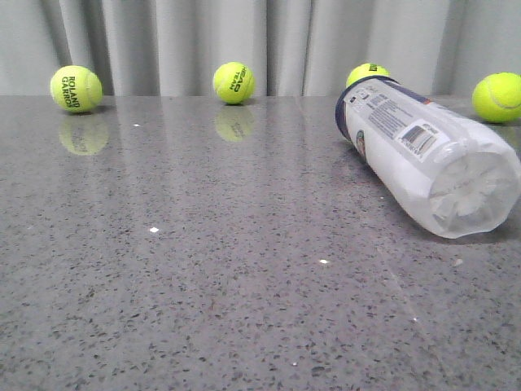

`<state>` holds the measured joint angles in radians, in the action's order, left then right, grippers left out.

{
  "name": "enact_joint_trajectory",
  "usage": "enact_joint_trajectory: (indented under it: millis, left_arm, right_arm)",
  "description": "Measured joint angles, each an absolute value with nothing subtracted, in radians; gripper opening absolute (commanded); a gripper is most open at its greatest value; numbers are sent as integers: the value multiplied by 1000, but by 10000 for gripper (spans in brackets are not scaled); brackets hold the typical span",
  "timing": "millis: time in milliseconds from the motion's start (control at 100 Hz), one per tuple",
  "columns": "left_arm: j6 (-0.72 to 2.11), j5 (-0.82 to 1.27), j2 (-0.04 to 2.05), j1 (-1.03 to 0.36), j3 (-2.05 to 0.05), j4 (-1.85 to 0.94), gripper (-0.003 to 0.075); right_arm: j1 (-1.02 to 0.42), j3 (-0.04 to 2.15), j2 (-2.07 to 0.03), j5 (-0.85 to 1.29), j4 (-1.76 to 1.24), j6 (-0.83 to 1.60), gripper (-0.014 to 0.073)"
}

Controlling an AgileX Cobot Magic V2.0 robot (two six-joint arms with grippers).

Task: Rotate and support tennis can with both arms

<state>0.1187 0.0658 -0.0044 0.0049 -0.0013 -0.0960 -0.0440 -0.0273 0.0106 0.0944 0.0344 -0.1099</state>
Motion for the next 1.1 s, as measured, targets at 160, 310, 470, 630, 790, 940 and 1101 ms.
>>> enact_joint_trajectory:
  millis: [160,310,470,630,790,940,1101]
  left_arm:
    - [119,66,-4,5,-1,-96,-20]
    - [119,66,-4,5,-1,-96,-20]
    - [119,66,-4,5,-1,-96,-20]
    - [119,66,-4,5,-1,-96,-20]
    - [119,66,-4,5,-1,-96,-20]
    - [119,66,-4,5,-1,-96,-20]
    - [119,66,-4,5,-1,-96,-20]
  right_arm:
    - [-44,-27,11,94,34,-110,-68]
    - [-44,-27,11,94,34,-110,-68]
    - [-44,-27,11,94,34,-110,-68]
    - [-44,-27,11,94,34,-110,-68]
    - [-44,-27,11,83,34,-110,-68]
    - [-44,-27,11,33,34,-110,-68]
    - [-44,50,11,115,34,-110,-68]
